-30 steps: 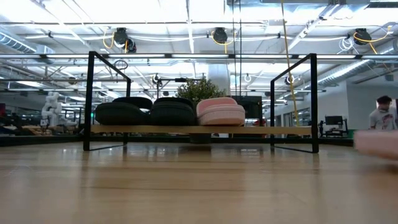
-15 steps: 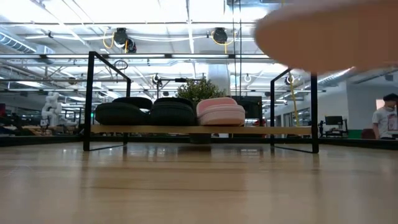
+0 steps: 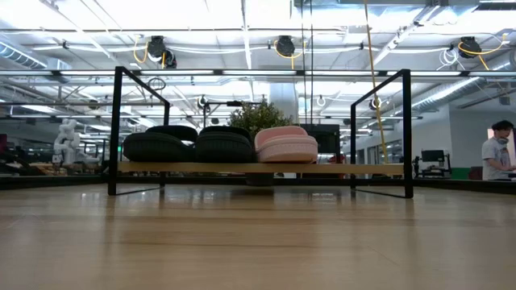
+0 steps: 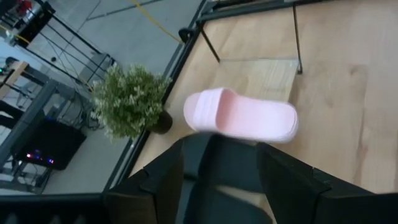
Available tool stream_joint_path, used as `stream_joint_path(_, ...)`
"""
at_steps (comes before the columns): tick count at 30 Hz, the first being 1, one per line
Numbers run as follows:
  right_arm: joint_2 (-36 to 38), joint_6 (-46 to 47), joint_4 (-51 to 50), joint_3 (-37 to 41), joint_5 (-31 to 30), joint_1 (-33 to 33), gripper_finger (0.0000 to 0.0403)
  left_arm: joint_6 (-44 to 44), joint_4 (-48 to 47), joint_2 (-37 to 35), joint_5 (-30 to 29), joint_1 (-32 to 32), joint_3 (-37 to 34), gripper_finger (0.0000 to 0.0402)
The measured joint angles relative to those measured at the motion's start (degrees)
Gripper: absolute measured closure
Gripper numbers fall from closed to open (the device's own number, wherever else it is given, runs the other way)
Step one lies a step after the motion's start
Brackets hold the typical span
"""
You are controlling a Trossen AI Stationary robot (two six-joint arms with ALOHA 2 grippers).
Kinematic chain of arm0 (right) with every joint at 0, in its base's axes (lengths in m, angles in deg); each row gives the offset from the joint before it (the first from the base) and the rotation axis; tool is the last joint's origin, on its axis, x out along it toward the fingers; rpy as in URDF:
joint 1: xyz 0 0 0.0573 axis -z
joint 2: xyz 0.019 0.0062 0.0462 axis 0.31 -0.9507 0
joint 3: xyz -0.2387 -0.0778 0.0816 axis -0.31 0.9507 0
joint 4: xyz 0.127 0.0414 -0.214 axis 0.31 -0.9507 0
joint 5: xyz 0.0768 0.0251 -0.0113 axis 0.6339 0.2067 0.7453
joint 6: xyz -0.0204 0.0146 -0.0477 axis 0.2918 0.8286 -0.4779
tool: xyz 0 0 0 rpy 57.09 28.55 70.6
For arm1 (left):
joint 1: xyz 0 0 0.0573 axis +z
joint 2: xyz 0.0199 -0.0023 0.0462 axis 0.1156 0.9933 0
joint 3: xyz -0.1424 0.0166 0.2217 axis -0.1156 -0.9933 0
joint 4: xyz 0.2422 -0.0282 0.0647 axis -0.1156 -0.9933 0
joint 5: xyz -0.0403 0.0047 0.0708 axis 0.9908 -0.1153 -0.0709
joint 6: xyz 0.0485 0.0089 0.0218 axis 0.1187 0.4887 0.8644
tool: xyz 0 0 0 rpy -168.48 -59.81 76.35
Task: Pick and place slides into the shelf
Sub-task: Put the pink slide on the shelf
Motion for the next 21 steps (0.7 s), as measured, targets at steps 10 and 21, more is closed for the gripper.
stream_joint_path(10, -0.4, -4.0, 12.8, 0.0, -9.7, 14.7, 0.0402, -2.9, -4.3, -1.4, -0.1, -3.5, 0.0, 0.0199)
stream_joint_path(21, -9.5, -6.9, 13.0, 0.0, -10.0, 19.5, 0.0403, -2.7, -6.3, -1.3, -0.7, -3.3, 0.0, 0.0199)
